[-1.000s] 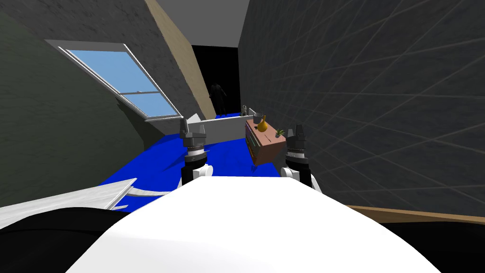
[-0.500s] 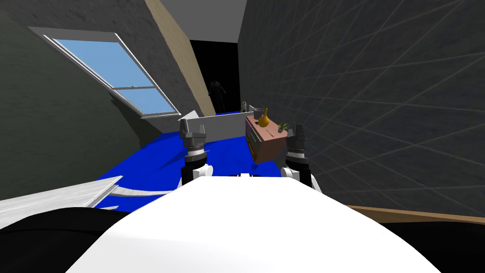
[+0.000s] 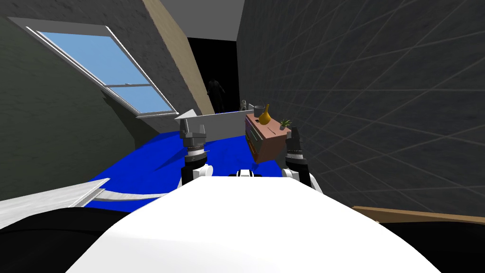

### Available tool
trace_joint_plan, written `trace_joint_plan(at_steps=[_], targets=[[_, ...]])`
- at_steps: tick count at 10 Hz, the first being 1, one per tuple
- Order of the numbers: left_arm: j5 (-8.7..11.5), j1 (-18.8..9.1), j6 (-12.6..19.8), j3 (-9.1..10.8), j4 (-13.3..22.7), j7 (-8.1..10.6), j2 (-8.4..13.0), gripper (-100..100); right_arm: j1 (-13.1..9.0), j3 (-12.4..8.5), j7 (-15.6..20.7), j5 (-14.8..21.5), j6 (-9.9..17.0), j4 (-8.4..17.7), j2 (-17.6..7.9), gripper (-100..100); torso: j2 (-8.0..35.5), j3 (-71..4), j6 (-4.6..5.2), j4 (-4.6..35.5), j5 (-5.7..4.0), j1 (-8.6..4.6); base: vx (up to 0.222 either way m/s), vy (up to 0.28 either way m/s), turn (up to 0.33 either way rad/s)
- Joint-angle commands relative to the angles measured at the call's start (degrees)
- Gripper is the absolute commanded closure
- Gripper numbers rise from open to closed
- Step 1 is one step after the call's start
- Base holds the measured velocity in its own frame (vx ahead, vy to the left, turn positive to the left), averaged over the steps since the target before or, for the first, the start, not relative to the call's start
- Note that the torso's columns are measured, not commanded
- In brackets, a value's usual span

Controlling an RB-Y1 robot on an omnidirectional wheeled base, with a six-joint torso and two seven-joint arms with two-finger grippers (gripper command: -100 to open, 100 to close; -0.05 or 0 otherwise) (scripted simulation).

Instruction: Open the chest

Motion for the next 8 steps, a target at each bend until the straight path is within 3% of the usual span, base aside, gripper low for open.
trace_joint_plan(at_steps=[1,4,5,7,8], targets=[[0.0,0.0,0.0,0.00,0.0,0.00,0.0,0,0.3,-0.6,4.1,1.1,-1.0,2.1,-1.2,-100,0.1,0.0,0.00,0.0,-0.01,-0.04,0.040,0.043,-0.032],[0.0,0.0,0.0,0.00,0.0,0.00,0.0,0,0.4,-1.0,8.3,1.9,-1.8,4.0,-1.9,-100,0.0,0.0,0.00,0.0,-0.01,0.00,0.041,0.037,-0.023],[0.0,0.0,0.0,0.00,0.0,0.00,0.0,0,0.4,-1.4,10.1,2.9,-2.8,6.0,-2.6,-100,0.1,0.0,-0.01,0.0,0.00,0.00,0.039,0.047,-0.034],[0.0,0.0,0.0,0.00,0.0,0.00,0.0,0,0.4,-1.4,11.9,2.9,-2.8,6.0,-2.6,-100,0.1,0.0,0.00,0.0,0.00,-0.02,0.029,0.025,-0.011],[0.0,0.0,0.0,0.00,0.0,0.00,0.0,0,0.5,-1.9,14.3,4.0,-3.8,8.3,-3.2,-100,0.1,0.1,-0.01,0.0,-0.02,-0.09,0.038,0.030,-0.030]])
